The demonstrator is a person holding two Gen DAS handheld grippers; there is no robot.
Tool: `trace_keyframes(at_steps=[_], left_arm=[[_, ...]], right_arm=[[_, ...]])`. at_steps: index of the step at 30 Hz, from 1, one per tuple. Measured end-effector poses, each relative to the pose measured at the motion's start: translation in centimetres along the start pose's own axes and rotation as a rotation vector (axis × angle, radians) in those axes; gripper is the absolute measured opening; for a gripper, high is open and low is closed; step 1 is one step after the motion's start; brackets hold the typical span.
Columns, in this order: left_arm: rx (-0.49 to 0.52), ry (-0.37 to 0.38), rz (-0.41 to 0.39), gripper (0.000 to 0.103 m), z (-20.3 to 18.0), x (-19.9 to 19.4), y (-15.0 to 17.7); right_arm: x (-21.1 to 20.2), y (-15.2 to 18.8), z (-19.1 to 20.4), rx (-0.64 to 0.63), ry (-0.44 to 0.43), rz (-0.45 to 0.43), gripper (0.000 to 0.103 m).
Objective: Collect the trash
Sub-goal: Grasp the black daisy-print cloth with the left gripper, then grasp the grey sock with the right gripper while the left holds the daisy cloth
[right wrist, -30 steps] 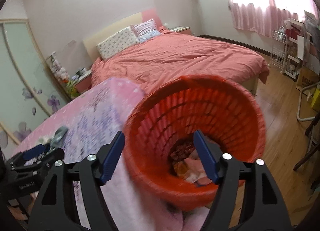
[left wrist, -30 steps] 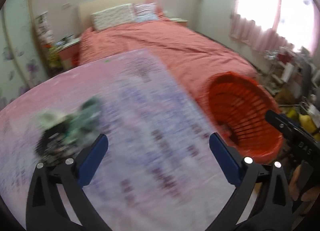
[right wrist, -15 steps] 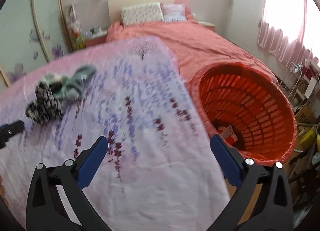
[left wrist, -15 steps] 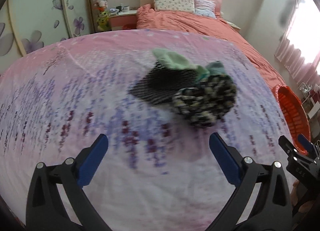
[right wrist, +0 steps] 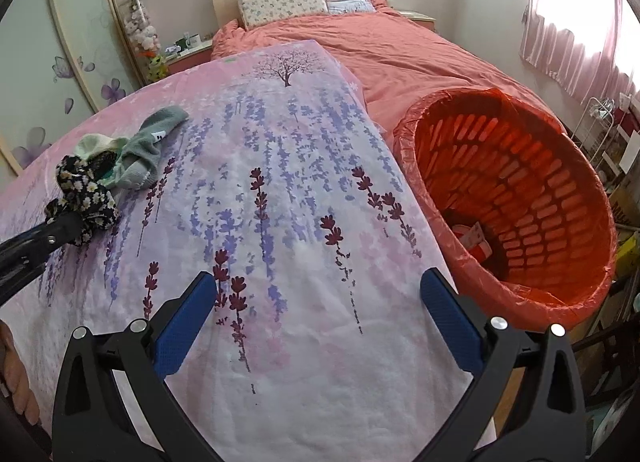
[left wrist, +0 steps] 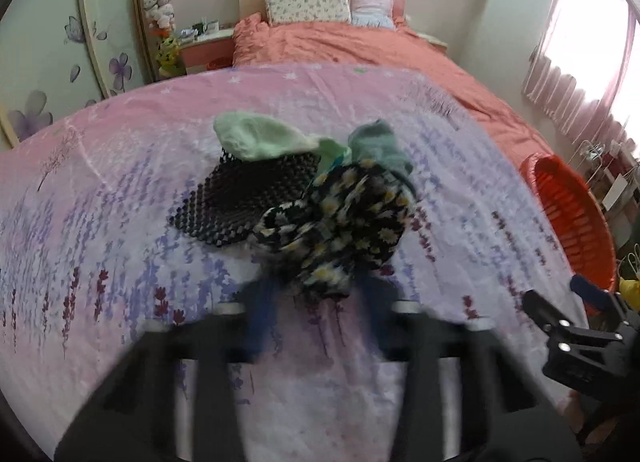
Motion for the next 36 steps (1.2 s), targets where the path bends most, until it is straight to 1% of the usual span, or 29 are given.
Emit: trace_keyframes(at_steps=[2,4,7,11,13,14,16,17,19,21,24,26,30,31,34,36], left_arm=[[-0.016,0.001,-0.007,0.015,0.7,0.0,0.3],[-0.015,-0.032,-0.022,0.011,1.8,-0.5,0.8],[-0.029,-0.07,-0.038,0.01,4.3,-1.6,1.6],[-0.047,-0.163,-0.046,0.012,8.2,-2.7,2.5],[-0.079,-0.171,-0.034,0.021,9.9,-2.7,2.7],[-0.101,-0.162,-0.036,0.024,10.6,-2.8,2.8],[-0.117,-0.145,-0.05,0.038,11.0,-3.2,2.7],[-0.12,-0.134,-0.064,0.041,11.0,-3.5,2.7],[-0.116,-0.109,-0.091,0.052,10.6,-4.0,2.6],[-0.104,-0.093,-0.112,0.059,10.0,-4.3,2.5],[-0.085,-0.078,-0.129,0.066,9.1,-4.4,1.8],[-0.07,-0.104,-0.125,0.066,8.5,-3.9,1.2],[-0.08,-0.17,-0.087,0.065,9.1,-2.1,0.2],[-0.081,-0.185,-0.074,0.06,9.3,-1.6,0.0],[-0.086,-0.223,-0.035,0.05,10.1,-0.4,-0.2],[-0.1,-0.211,-0.03,0.048,10.8,0.0,-0.2]], right_arm=[[-0.1,0.0,0.0,0.001,-0.003,-0.001,0.101],[-0.1,0.0,0.0,0.003,-0.005,-0.001,0.101],[-0.1,0.0,-0.1,0.002,-0.009,-0.003,0.101],[-0.3,-0.1,0.2,-0.009,-0.012,-0.017,0.101],[-0.6,0.0,0.6,-0.027,-0.016,-0.035,0.101],[-0.8,0.0,0.8,-0.034,-0.017,-0.042,0.101],[-1.0,-0.1,1.4,-0.054,-0.022,-0.055,0.101],[-1.0,-0.1,1.5,-0.06,-0.023,-0.058,0.101],[-1.1,-0.2,2.0,-0.07,-0.029,-0.064,0.101],[-1.2,-0.2,2.3,-0.076,-0.032,-0.064,0.101],[-1.3,-0.2,2.6,-0.086,-0.035,-0.066,0.101],[-1.3,-0.2,2.8,-0.088,-0.037,-0.07,0.101],[-1.5,-0.4,3.1,-0.081,-0.048,-0.079,0.101],[-1.6,-0.5,3.2,-0.078,-0.057,-0.086,0.101],[-1.8,-0.7,3.8,-0.076,-0.085,-0.101,0.101],[-1.7,-0.9,4.4,-0.08,-0.103,-0.106,0.101]])
Point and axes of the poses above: each gripper's, at about its wrist camera, not at the fingertips, and x roughly the way its jaws point, z to its left, y to its underside, the point moved 2 cm from there along x, roughly the way its jaws point, and after that the axes turned 1 degree about z, right-handed, at the moved point
